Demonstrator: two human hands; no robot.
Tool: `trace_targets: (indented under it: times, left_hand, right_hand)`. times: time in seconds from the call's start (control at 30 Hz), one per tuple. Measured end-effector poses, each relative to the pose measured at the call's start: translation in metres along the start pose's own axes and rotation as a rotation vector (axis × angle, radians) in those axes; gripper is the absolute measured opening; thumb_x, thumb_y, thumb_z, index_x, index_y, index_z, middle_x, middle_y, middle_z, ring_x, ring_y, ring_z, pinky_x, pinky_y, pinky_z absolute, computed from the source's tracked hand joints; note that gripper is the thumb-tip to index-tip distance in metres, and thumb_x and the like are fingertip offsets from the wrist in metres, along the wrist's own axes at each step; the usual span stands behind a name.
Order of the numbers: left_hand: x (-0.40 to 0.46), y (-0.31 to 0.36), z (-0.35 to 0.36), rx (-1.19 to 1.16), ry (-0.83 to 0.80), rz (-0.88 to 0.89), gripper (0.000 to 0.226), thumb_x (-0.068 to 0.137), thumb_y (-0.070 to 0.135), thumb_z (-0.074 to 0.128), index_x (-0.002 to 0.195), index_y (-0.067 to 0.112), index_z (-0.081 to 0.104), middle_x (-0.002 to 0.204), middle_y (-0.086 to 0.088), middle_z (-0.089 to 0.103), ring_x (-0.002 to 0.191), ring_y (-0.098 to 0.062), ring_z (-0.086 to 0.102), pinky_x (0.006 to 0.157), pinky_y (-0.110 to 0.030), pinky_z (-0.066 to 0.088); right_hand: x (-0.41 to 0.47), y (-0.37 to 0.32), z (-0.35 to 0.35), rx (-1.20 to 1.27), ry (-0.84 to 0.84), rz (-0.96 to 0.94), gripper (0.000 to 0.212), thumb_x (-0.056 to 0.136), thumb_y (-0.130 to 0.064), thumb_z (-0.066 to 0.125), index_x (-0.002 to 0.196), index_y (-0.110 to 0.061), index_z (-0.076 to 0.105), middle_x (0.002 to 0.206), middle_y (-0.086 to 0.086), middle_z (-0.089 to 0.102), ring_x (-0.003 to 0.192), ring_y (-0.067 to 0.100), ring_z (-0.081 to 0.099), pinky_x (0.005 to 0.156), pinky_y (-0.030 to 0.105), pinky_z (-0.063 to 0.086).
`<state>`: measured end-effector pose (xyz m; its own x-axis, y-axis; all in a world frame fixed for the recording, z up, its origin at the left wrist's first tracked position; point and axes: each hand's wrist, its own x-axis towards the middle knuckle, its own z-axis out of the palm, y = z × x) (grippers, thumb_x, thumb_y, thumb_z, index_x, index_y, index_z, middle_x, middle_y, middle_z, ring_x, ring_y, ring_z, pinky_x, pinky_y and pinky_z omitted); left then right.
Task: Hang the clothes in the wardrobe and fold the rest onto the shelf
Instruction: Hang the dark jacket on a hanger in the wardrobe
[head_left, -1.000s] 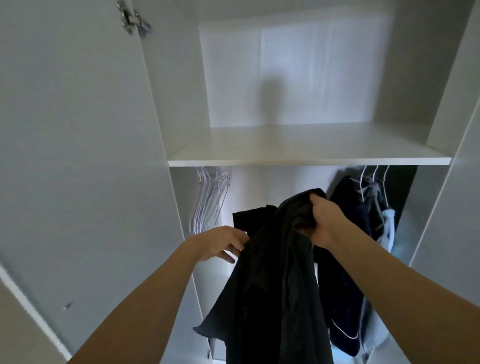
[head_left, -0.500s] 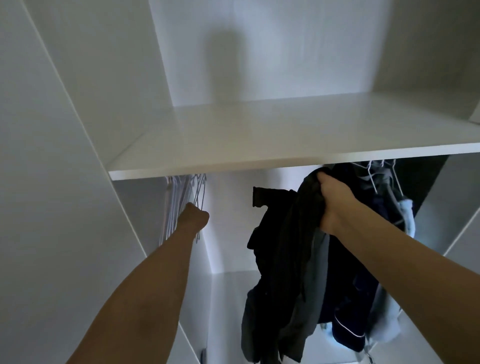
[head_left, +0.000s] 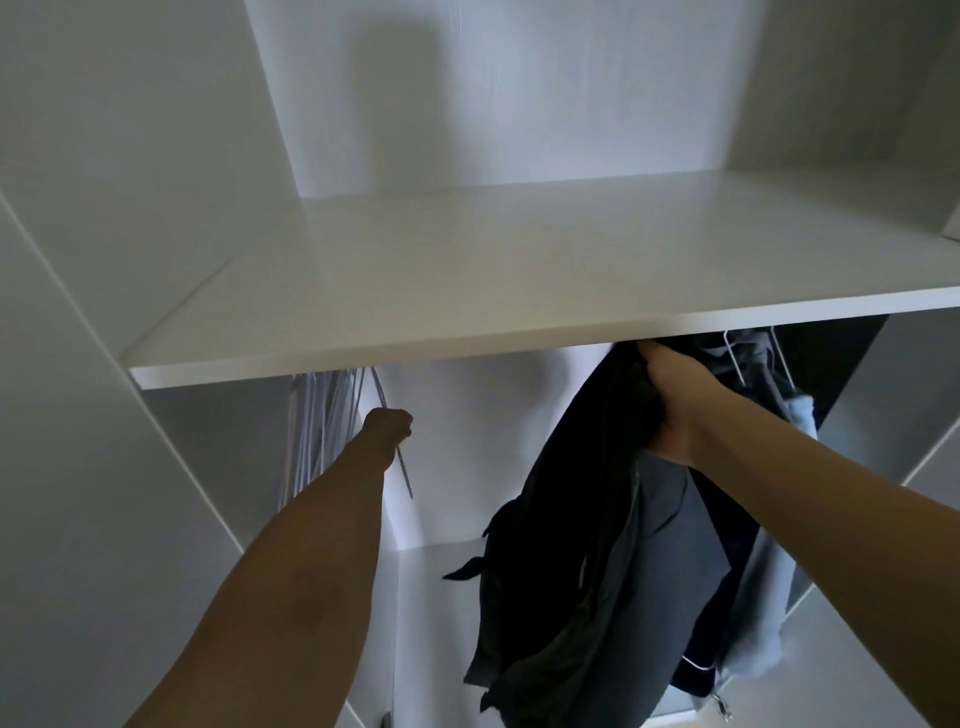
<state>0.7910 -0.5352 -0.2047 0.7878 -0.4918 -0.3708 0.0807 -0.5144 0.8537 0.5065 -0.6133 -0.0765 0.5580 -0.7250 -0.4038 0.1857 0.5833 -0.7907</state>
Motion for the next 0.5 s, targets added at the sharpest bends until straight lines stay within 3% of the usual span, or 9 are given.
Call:
trace_targets:
  times: [0.03, 0.1, 0.17, 0.2, 0.27, 0.33, 0.37, 0.4, 0.5]
  left_hand:
    - [0.006, 0.001, 0.004, -0.056, 0.014, 0.007, 0.014, 0.095, 0.002, 0.049, 0.084, 0.001, 0.058, 0.080, -0.010, 0.055, 0.062, -0.014, 0.048, 0.058, -0.024, 0.040]
    - [0.009, 0.001, 0.007, -0.142, 0.064, 0.014, 0.024, 0.097, 0.003, 0.045, 0.114, -0.010, 0.058, 0.093, -0.017, 0.062, 0.070, -0.017, 0.055, 0.064, -0.026, 0.044]
    - [0.006, 0.006, 0.008, -0.079, 0.141, 0.061, 0.035, 0.096, 0.007, 0.048, 0.129, -0.004, 0.051, 0.125, -0.015, 0.057, 0.102, -0.021, 0.058, 0.086, -0.028, 0.045]
    - [0.003, 0.002, 0.011, 0.111, 0.229, 0.220, 0.038, 0.095, 0.010, 0.051, 0.132, 0.000, 0.049, 0.133, -0.014, 0.053, 0.116, -0.024, 0.054, 0.092, -0.027, 0.043]
    - [-0.013, 0.007, 0.009, -0.200, 0.267, 0.205, 0.033, 0.099, 0.014, 0.043, 0.126, -0.002, 0.054, 0.128, -0.018, 0.056, 0.117, -0.030, 0.055, 0.085, -0.028, 0.045]
    - [-0.028, 0.008, 0.013, -0.110, 0.350, 0.268, 0.035, 0.103, 0.014, 0.033, 0.113, -0.005, 0.060, 0.116, -0.020, 0.062, 0.108, -0.033, 0.059, 0.080, -0.030, 0.044]
    - [-0.037, 0.008, 0.015, -0.081, 0.345, 0.287, 0.036, 0.103, 0.015, 0.032, 0.110, -0.005, 0.060, 0.113, -0.018, 0.062, 0.104, -0.032, 0.059, 0.079, -0.029, 0.042]
    - [-0.047, 0.004, 0.017, -0.038, 0.339, 0.316, 0.035, 0.103, 0.015, 0.032, 0.109, -0.003, 0.061, 0.111, -0.016, 0.063, 0.102, -0.030, 0.059, 0.078, -0.028, 0.041]
    - [-0.086, -0.015, 0.022, 0.069, 0.293, 0.360, 0.029, 0.100, 0.012, 0.034, 0.105, 0.001, 0.060, 0.103, -0.012, 0.062, 0.089, -0.024, 0.058, 0.075, -0.028, 0.043]
  right_hand:
    - [0.001, 0.000, 0.000, -0.014, 0.032, -0.005, 0.029, 0.092, -0.043, 0.054, 0.111, -0.022, 0.058, 0.111, -0.008, 0.056, 0.107, 0.011, 0.055, 0.100, 0.028, 0.042]
    - [-0.002, 0.001, 0.002, -0.047, 0.101, -0.012, 0.039, 0.093, -0.041, 0.054, 0.124, -0.018, 0.058, 0.132, -0.006, 0.055, 0.129, 0.016, 0.047, 0.107, 0.036, 0.040]
    - [-0.003, 0.000, 0.005, -0.016, 0.092, 0.003, 0.044, 0.095, -0.037, 0.052, 0.133, -0.016, 0.054, 0.144, -0.002, 0.044, 0.137, 0.019, 0.035, 0.114, 0.038, 0.029]
    - [-0.003, 0.001, 0.005, 0.006, 0.064, 0.010, 0.042, 0.095, -0.034, 0.051, 0.133, -0.017, 0.056, 0.141, -0.006, 0.047, 0.135, 0.017, 0.039, 0.116, 0.038, 0.025]
    - [0.001, 0.002, 0.002, 0.007, 0.020, 0.045, 0.020, 0.095, -0.031, 0.050, 0.093, -0.020, 0.065, 0.099, -0.015, 0.060, 0.110, 0.003, 0.057, 0.116, 0.035, 0.024]
    - [0.000, 0.002, 0.004, -0.011, 0.035, 0.061, 0.028, 0.094, -0.029, 0.048, 0.067, -0.021, 0.044, 0.070, -0.005, 0.040, 0.074, -0.001, 0.048, 0.100, 0.020, 0.039]
    - [0.001, 0.003, 0.002, -0.029, 0.052, 0.061, 0.030, 0.093, -0.027, 0.046, 0.065, -0.019, 0.041, 0.065, -0.003, 0.035, 0.063, 0.004, 0.041, 0.080, 0.016, 0.042]
    - [-0.002, 0.004, 0.000, -0.049, 0.070, 0.060, 0.030, 0.093, -0.026, 0.045, 0.066, -0.014, 0.043, 0.063, -0.003, 0.034, 0.061, 0.005, 0.040, 0.071, 0.018, 0.041]
    - [-0.008, 0.003, -0.010, -0.118, 0.128, 0.045, 0.031, 0.093, -0.025, 0.044, 0.074, -0.003, 0.053, 0.068, 0.001, 0.041, 0.070, 0.008, 0.049, 0.087, 0.030, 0.050]
